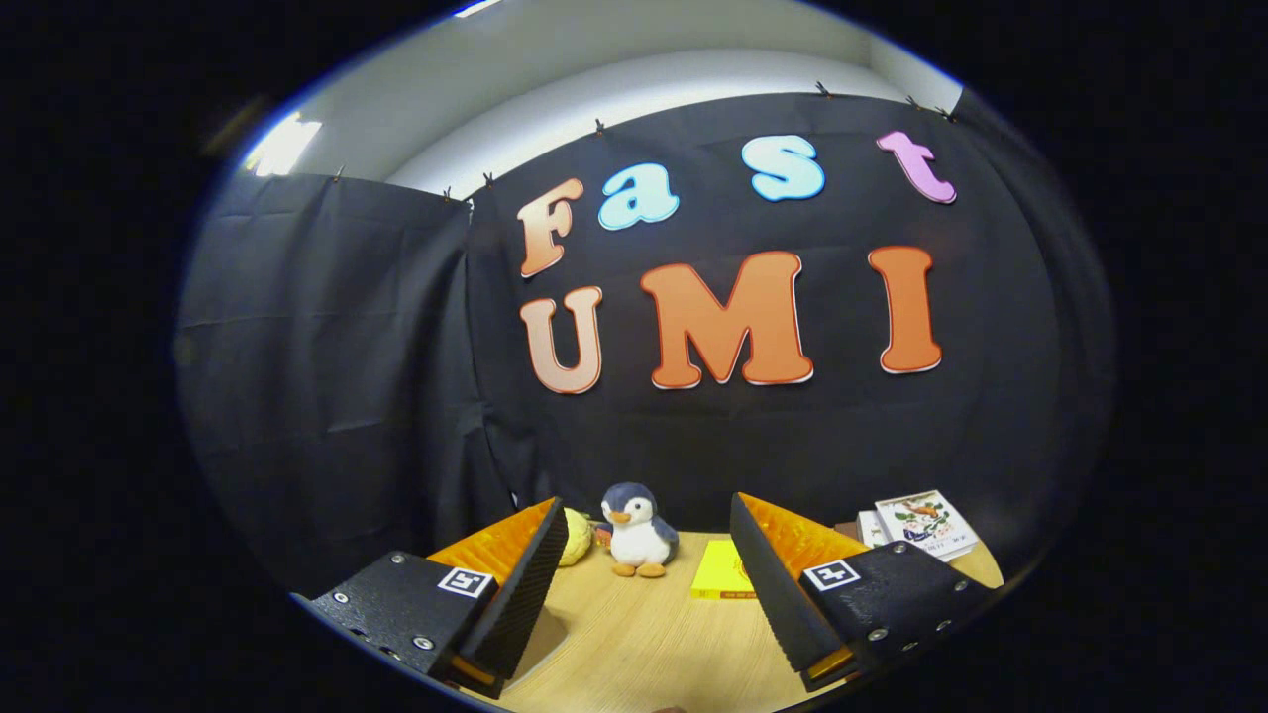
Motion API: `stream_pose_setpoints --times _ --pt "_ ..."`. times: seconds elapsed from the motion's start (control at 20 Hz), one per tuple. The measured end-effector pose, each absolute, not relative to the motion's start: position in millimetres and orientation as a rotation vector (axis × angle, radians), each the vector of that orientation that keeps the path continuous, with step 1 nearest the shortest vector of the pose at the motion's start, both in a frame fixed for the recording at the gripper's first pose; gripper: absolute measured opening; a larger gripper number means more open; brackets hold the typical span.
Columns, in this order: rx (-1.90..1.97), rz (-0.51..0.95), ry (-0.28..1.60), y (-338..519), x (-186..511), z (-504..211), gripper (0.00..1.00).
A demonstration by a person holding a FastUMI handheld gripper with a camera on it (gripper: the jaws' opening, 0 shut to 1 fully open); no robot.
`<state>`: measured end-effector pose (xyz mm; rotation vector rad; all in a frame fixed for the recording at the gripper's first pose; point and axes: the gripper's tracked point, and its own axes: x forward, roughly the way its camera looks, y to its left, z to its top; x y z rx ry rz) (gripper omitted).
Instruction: Open the storage box then place both shoes into the box .Put the left shoe in first, then the right shoe, with the right side of both shoes facing outward in a uniform manner.
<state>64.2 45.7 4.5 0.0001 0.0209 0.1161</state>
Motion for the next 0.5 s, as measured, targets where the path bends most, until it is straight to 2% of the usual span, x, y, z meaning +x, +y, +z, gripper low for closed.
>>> stream_pose_setpoints --times 0.5 --pt "-0.016 0.031 -0.071 13 51 33 0.98"
